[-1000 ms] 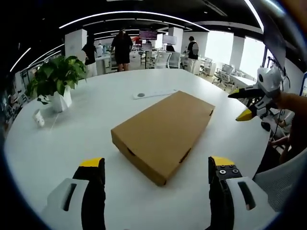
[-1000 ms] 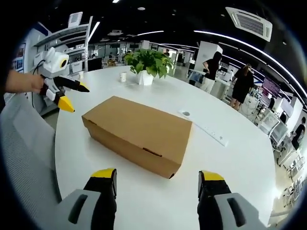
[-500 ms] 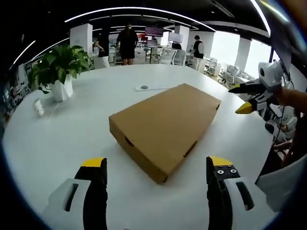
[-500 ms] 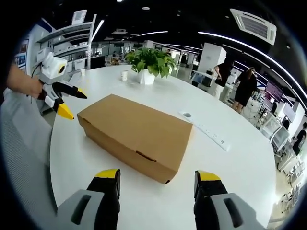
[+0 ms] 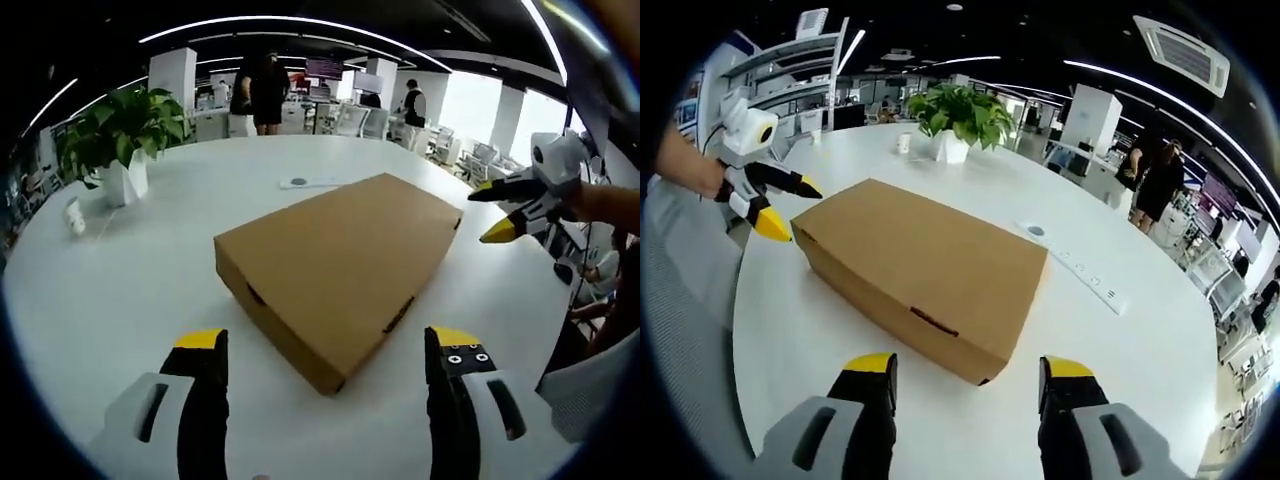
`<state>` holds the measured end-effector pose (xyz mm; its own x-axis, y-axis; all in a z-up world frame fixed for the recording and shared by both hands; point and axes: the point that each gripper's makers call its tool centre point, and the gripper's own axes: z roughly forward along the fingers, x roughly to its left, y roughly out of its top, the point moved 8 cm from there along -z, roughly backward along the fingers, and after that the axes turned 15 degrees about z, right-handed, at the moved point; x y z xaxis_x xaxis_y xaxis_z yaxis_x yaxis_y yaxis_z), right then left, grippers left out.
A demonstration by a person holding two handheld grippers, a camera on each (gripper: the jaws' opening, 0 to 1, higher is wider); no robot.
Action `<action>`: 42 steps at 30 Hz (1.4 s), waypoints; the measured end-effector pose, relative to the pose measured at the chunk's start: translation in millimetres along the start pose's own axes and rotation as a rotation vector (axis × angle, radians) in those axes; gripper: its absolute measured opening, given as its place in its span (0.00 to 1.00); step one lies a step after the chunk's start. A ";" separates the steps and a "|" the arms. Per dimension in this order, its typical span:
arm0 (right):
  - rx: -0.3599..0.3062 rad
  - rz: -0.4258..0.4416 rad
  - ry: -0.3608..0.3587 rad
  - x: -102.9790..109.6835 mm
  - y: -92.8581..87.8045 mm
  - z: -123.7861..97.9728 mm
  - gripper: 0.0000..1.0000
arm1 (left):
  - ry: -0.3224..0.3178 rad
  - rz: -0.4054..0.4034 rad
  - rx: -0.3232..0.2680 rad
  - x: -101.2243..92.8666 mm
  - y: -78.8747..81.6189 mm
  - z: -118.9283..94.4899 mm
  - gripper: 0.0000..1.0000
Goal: Operate the shoe box by opening the lid, removing the specified soft item, and placing it in the target area until the item is outside and the box remains undamaged.
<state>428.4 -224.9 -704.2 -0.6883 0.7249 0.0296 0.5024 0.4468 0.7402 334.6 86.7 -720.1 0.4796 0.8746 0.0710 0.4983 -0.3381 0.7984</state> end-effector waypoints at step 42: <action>0.052 0.014 0.074 -6.6 4.0 39.1 0.47 | 0.032 0.094 -0.015 -5.0 0.3 23.9 0.69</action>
<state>455.4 -207.4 -727.7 -0.7167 0.6915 0.0906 0.5376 0.4651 0.7033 349.6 73.9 -734.5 0.5002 0.8500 0.1653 0.4406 -0.4143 0.7964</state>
